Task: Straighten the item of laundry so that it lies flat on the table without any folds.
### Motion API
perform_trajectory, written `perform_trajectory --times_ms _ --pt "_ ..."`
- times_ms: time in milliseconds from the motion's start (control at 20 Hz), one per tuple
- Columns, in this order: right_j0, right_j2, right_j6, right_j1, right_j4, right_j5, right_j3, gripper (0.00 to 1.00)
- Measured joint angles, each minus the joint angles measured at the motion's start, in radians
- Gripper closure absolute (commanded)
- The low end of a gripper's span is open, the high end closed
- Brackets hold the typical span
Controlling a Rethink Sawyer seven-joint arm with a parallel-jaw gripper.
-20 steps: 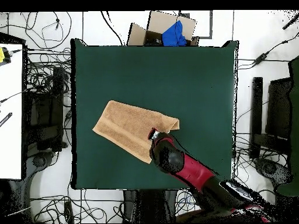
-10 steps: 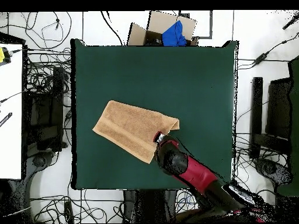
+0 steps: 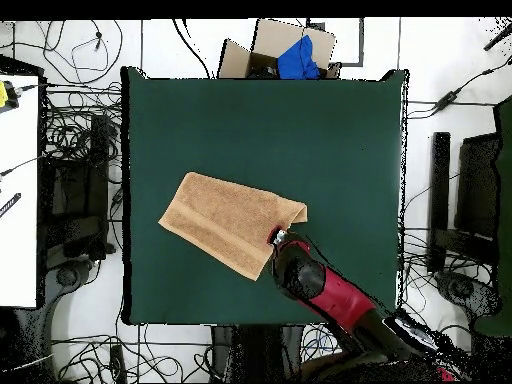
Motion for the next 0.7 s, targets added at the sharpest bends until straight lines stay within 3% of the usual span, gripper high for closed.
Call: perform_trajectory --times_ms 700 --pt "0.0 0.0 0.0 0.078 -0.003 0.0 -0.022 0.0"
